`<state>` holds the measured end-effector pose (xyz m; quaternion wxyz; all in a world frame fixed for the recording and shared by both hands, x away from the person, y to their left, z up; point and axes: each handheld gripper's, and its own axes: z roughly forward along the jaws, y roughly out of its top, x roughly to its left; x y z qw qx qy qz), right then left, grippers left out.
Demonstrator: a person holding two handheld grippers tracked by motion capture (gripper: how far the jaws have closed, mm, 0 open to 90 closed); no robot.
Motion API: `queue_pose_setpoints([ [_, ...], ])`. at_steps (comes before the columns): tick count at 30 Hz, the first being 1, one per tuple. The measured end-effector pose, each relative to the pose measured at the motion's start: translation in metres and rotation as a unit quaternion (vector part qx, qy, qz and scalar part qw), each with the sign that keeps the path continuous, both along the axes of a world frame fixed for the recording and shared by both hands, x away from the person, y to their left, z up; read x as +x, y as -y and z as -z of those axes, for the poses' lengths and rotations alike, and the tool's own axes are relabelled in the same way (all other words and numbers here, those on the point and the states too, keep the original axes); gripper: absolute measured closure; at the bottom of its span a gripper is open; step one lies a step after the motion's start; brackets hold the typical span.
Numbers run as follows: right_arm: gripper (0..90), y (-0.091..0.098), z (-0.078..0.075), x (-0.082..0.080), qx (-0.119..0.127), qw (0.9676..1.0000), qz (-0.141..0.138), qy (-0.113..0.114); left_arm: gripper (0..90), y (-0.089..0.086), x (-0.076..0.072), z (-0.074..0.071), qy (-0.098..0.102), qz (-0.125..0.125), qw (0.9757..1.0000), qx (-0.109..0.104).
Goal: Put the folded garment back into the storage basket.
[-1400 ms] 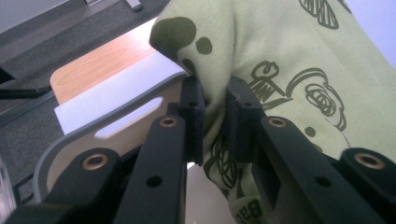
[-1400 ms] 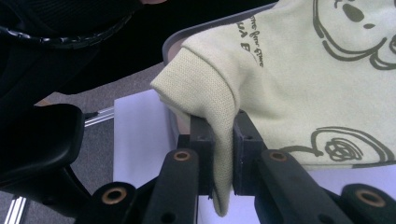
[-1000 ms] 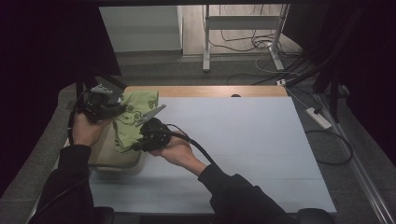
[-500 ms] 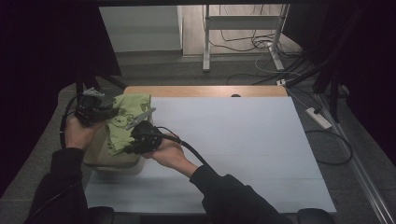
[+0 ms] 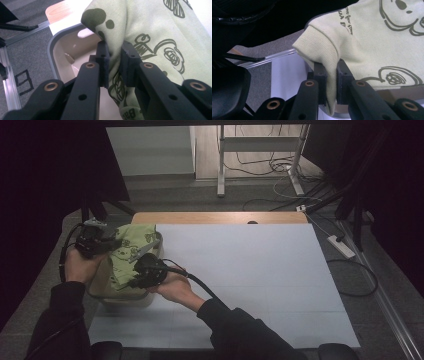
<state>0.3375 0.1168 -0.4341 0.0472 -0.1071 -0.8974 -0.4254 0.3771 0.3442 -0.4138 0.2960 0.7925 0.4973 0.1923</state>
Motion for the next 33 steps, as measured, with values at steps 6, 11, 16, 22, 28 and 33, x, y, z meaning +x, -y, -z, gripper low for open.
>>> queue_pose_setpoints([
  [6,81.3,-0.005,0.008,0.0,-0.009,1.0,-0.001,-0.001,78.4,-0.003,0.0,0.009,-0.008,-0.005,1.0,-0.001],
  [11,81.3,-0.008,0.013,0.0,-0.016,0.9999,0.001,-0.002,78.4,-0.004,0.002,0.016,-0.016,-0.011,0.9998,-0.002],
  [16,81.3,-0.01,0.018,0.001,-0.02,0.9998,0.002,-0.003,78.4,-0.006,0.003,0.021,-0.022,-0.014,0.9997,-0.003],
  [22,81.3,-0.012,0.024,0.002,-0.025,0.9997,0.005,-0.005,78.3,-0.007,0.005,0.027,-0.028,-0.018,0.9994,-0.001],
  [28,81.2,-0.014,0.03,0.002,-0.031,0.9994,0.009,-0.01,78.2,-0.007,0.007,0.033,-0.036,-0.022,0.9991,0.0],
  [33,81.2,-0.016,0.034,0.003,-0.036,0.9992,0.01,-0.011,78.1,-0.006,0.01,0.037,-0.046,-0.026,0.9986,0.003],
])
